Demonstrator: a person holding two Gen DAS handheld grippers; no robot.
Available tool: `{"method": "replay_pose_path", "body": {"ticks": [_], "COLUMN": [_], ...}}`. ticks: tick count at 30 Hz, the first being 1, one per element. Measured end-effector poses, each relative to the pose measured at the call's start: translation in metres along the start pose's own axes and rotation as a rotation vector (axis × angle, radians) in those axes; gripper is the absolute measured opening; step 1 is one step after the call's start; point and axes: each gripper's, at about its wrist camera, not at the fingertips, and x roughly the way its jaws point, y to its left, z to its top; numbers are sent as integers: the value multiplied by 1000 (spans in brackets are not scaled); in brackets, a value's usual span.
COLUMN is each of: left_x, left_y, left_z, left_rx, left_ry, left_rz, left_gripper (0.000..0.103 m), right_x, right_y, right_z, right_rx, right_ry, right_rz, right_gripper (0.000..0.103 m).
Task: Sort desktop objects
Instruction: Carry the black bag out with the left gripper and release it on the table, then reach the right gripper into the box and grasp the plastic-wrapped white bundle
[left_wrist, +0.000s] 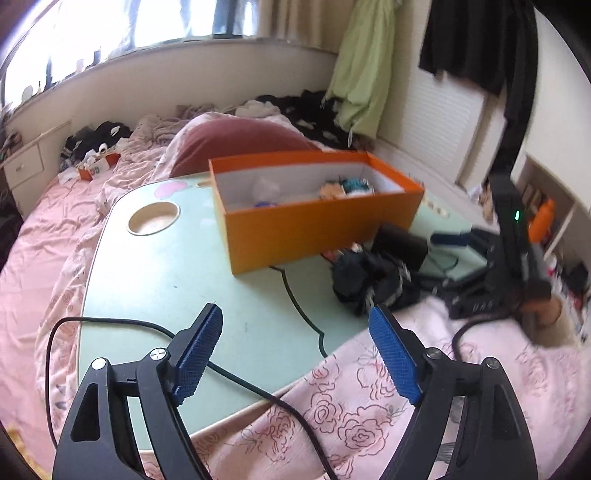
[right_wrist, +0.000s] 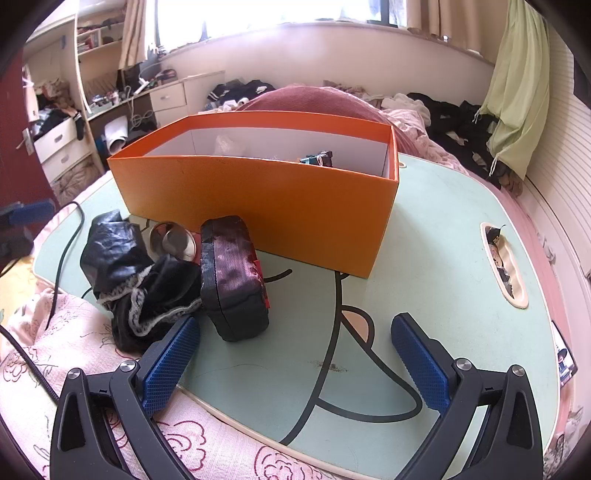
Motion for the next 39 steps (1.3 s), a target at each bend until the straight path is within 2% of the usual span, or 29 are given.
{"method": "replay_pose_path", "body": {"ticks": [5,7,9,14,19,24,27,31,34,37,39], "left_x": [32,41,50,57,56,47,46,51,47,39,37], "left_y": [-25,-26,-24,-28,-25,-23,-18,-19,-18,-13,-5], "left_z": [-4,-4,-4,-4,-2,-1,-1,-1,-1,-1,0], "left_rx": [46,23,-17,9,-6,-31,-37,-44,-56,-85,-120], "left_ry": [71,75,86,53,60,54,51,67,45,0,-13], "left_rz": [-24,-30,-69,-8,7,-36,-42,-75,-105,-143,-162], "left_gripper": [81,81,84,89,92,92,91,92,92,92,92], "right_x": [0,0,0,0,-1,-10,-26,-50,-63,-72,-81], "right_y": [0,0,0,1,0,-2,-3,2,0,-11,-28], "right_z": [0,0,0,0,0,5,13,28,43,61,80], "right_rx": [0,1,0,-1,-1,19,16,-34,-36,0,62], "right_ry": [0,-1,0,0,-1,-9,-17,-65,-108,-144,-183], "right_rz": [1,0,0,-1,1,45,79,38,30,30,72], "right_gripper": [103,103,103,103,103,103,103,103,103,99,99]}}
